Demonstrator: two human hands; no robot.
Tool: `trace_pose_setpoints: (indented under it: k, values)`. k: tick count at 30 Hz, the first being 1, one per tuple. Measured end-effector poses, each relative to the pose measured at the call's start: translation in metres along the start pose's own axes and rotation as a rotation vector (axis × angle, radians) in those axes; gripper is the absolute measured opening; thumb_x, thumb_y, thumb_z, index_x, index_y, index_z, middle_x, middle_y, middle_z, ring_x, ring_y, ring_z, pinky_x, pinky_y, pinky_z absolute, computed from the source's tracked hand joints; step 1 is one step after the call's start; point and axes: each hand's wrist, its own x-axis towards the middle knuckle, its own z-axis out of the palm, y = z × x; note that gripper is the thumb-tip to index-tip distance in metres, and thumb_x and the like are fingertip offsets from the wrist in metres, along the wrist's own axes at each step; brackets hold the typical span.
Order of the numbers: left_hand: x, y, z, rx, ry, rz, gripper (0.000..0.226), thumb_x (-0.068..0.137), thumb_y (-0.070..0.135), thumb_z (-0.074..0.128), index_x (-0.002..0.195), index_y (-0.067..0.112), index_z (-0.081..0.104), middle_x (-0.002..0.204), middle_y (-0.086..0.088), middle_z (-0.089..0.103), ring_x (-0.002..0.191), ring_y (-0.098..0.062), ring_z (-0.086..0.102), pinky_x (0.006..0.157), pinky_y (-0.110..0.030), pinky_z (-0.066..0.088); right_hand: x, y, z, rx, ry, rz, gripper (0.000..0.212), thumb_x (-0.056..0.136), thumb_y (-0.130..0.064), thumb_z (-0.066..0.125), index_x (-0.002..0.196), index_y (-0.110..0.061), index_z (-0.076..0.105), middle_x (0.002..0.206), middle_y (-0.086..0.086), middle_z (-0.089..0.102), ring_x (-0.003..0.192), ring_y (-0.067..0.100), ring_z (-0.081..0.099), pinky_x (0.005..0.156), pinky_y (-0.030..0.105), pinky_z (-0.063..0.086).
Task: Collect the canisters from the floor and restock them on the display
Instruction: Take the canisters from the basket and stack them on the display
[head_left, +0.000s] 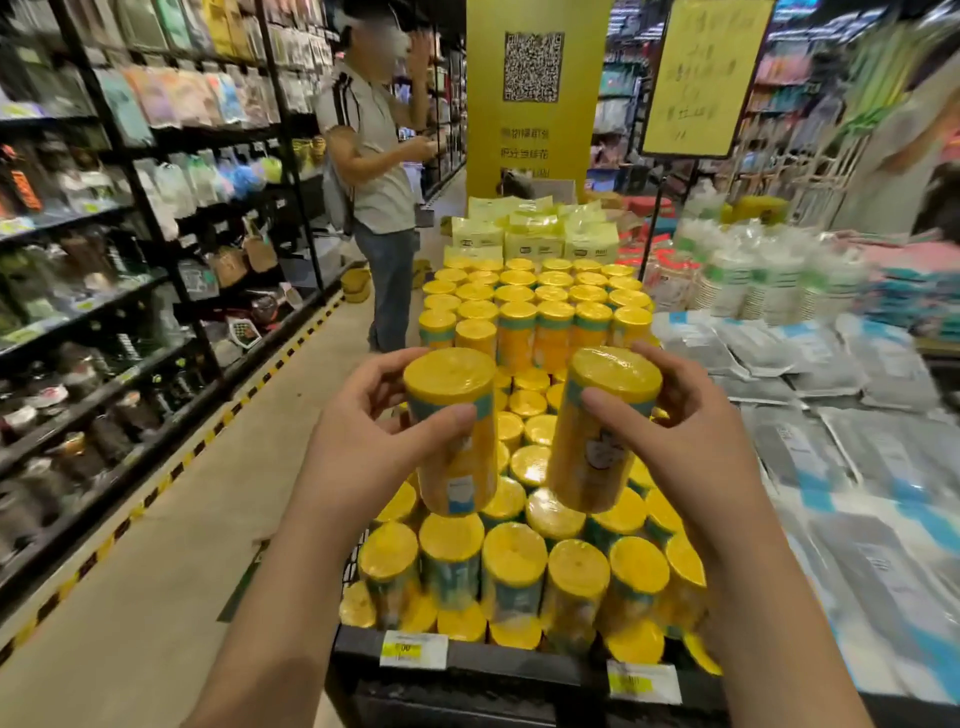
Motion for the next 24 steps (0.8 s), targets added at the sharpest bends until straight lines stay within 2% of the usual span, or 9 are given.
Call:
trace_pose_setpoints:
  k: [6, 12, 15, 17, 20, 22, 24]
  values:
    - [0.060, -0.016, 0.066, 0.048, -0.032, -0.002, 0.069, 0.063, 0.050, 0.089, 0.127, 0.041, 0.062, 0.124, 0.019, 0.067, 0.118, -0.001, 0.060, 0.098, -0.038, 0.055, 0.063, 0.028, -0.038, -0.051, -0.056, -0.013, 0.076, 0.062, -0.056, 0.087, 0.131, -0.046, 0.058, 0.127, -0.021, 0.065, 0.119, -0.001, 0.059, 0.091, 0.030, 0.054]
    - [0.104, -0.035, 0.109, 0.136, -0.032, 0.015, 0.076, 0.062, 0.052, 0.085, 0.132, 0.039, 0.059, 0.128, 0.020, 0.063, 0.118, -0.001, 0.060, 0.088, -0.027, 0.058, 0.121, 0.057, -0.051, -0.065, -0.115, -0.030, 0.074, 0.067, -0.052, 0.088, 0.134, -0.045, 0.056, 0.125, -0.027, 0.062, 0.114, -0.011, 0.056, 0.080, 0.014, 0.046]
    - [0.120, -0.044, 0.118, 0.183, -0.029, 0.008, 0.077, 0.063, 0.053, 0.082, 0.134, 0.038, 0.058, 0.125, 0.024, 0.062, 0.113, 0.006, 0.060, 0.081, -0.015, 0.056, 0.137, 0.069, -0.048, -0.061, -0.135, -0.025, 0.076, 0.067, -0.050, 0.088, 0.135, -0.044, 0.055, 0.126, -0.028, 0.060, 0.116, -0.009, 0.055, 0.085, 0.018, 0.048]
    - [0.131, -0.050, 0.121, 0.236, -0.043, -0.006, 0.077, 0.067, 0.050, 0.083, 0.138, 0.039, 0.054, 0.126, 0.027, 0.058, 0.112, 0.009, 0.059, 0.082, -0.014, 0.055, 0.146, 0.075, -0.044, -0.065, -0.135, -0.021, 0.077, 0.067, -0.051, 0.089, 0.135, -0.043, 0.055, 0.127, -0.027, 0.061, 0.118, -0.006, 0.056, 0.091, 0.026, 0.052]
    - [0.152, -0.062, 0.122, 0.341, -0.076, -0.025, 0.076, 0.077, 0.044, 0.084, 0.143, 0.043, 0.047, 0.138, 0.018, 0.051, 0.122, -0.003, 0.054, 0.093, -0.026, 0.053, 0.158, 0.082, -0.035, -0.081, -0.140, -0.013, 0.078, 0.066, -0.052, 0.089, 0.136, -0.043, 0.055, 0.129, -0.027, 0.059, 0.120, -0.004, 0.055, 0.096, 0.030, 0.053]
    - [0.167, -0.071, 0.124, 0.419, -0.093, -0.021, 0.073, 0.076, 0.047, 0.083, 0.141, 0.040, 0.049, 0.137, 0.014, 0.049, 0.123, -0.008, 0.053, 0.098, -0.035, 0.052, 0.165, 0.086, -0.029, -0.094, -0.144, -0.008, 0.080, 0.065, -0.054, 0.088, 0.136, -0.043, 0.054, 0.130, -0.026, 0.059, 0.120, -0.004, 0.055, 0.095, 0.029, 0.053]
    - [0.185, -0.079, 0.126, 0.491, -0.098, 0.003, 0.073, 0.073, 0.050, 0.083, 0.137, 0.036, 0.052, 0.132, 0.014, 0.050, 0.120, -0.008, 0.053, 0.097, -0.035, 0.051, 0.171, 0.089, -0.023, -0.111, -0.145, -0.009, 0.080, 0.065, -0.053, 0.089, 0.136, -0.042, 0.054, 0.130, -0.025, 0.059, 0.119, -0.004, 0.055, 0.094, 0.027, 0.052]
